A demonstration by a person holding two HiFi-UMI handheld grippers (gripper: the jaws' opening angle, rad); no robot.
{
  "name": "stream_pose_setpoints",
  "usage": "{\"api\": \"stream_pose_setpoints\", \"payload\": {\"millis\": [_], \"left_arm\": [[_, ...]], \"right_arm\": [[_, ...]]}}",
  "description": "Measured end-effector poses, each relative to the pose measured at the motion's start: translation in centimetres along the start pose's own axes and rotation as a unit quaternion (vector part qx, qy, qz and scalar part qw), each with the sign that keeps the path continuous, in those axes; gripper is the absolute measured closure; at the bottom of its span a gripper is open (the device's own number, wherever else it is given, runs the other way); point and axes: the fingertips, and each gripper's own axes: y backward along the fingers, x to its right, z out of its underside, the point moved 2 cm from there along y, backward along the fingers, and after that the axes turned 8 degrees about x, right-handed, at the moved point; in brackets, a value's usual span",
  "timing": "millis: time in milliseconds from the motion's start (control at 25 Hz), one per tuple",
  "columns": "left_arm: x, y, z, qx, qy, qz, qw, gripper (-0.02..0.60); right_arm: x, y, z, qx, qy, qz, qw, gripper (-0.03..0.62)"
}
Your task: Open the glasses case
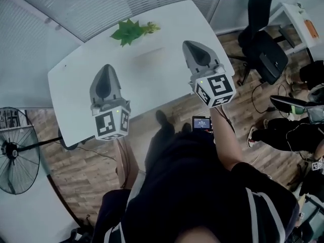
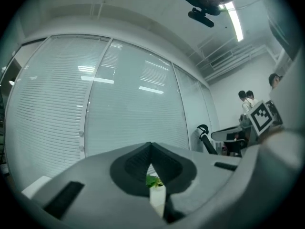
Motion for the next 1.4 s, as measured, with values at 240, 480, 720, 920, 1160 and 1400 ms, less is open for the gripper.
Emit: {"api": "stream_pose_setpoints", "payload": {"millis": [240, 480, 720, 920, 1160, 1400], "left_arm": [[-4.2, -4.2, 1.4, 0.003, 0.029, 0.014, 0.9995, 0.581], [-5.2, -6.5, 2.3, 0.002, 0.032, 0.018, 0.9993, 0.581], [-4.6, -8.2, 1.7, 0.000, 0.019, 0.017, 0.9997, 0.581], [-3.8, -8.7, 1.8, -0.004, 0.015, 0.013, 0.9998, 0.581], [-3.4, -8.4, 2.0, -0.011, 0.017, 0.007, 0.9998, 0.581], [-3.1, -8.3, 2.0, -0.012, 0.019, -0.002, 0.9997, 0.581]], "right_arm": [[-0.5, -5.3, 0.7, -0.020, 0.007, 0.007, 1.000, 0.579], [-0.1, -7.2, 2.7, -0.042, 0.005, 0.006, 0.999, 0.579], [1.6, -8.3, 4.6, -0.054, -0.015, 0.003, 0.998, 0.579], [2.6, -8.7, 5.6, -0.055, -0.023, -0.001, 0.998, 0.579], [2.7, -8.9, 7.1, -0.065, -0.022, -0.019, 0.997, 0.355], [3.2, -9.1, 7.4, -0.058, -0.019, -0.014, 0.998, 0.355]]}}
